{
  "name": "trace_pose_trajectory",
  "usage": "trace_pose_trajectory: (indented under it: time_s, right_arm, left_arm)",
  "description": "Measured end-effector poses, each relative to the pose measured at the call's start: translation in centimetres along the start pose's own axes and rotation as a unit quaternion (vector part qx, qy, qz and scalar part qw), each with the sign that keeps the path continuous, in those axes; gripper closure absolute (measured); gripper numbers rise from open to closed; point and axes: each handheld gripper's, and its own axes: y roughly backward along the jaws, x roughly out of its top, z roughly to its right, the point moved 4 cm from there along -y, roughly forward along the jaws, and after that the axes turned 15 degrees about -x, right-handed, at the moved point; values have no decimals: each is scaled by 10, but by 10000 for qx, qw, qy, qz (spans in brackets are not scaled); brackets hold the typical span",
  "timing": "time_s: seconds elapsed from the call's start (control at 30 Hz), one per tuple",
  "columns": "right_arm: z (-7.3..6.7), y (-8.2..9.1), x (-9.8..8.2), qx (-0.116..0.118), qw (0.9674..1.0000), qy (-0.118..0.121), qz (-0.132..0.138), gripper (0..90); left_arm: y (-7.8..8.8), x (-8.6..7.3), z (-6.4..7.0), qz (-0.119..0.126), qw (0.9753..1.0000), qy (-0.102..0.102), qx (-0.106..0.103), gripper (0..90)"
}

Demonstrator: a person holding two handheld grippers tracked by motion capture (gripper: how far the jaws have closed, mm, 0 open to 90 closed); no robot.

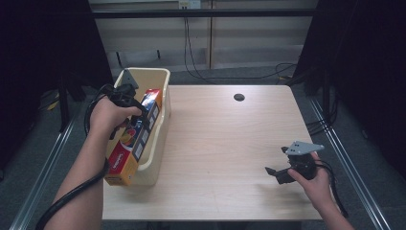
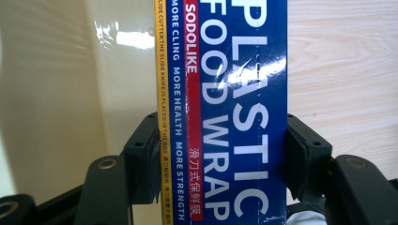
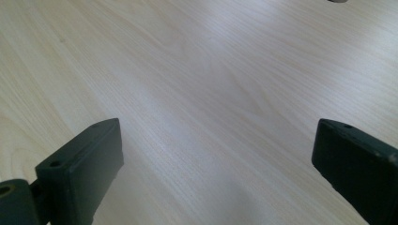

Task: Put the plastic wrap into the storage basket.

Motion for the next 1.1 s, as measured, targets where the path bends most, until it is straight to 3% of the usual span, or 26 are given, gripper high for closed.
trace_pose_trajectory:
  time_s: [0.5,1.1]
  right_arm:
    - [0,0,0,20,10000,16,1,25]
    - [-1,-1,-1,25,10000,35,-14,26]
  left_arm:
    - [-18,5,-5,-119,9998,113,83,400]
    - [-32,9,-12,-38,9995,282,133,399]
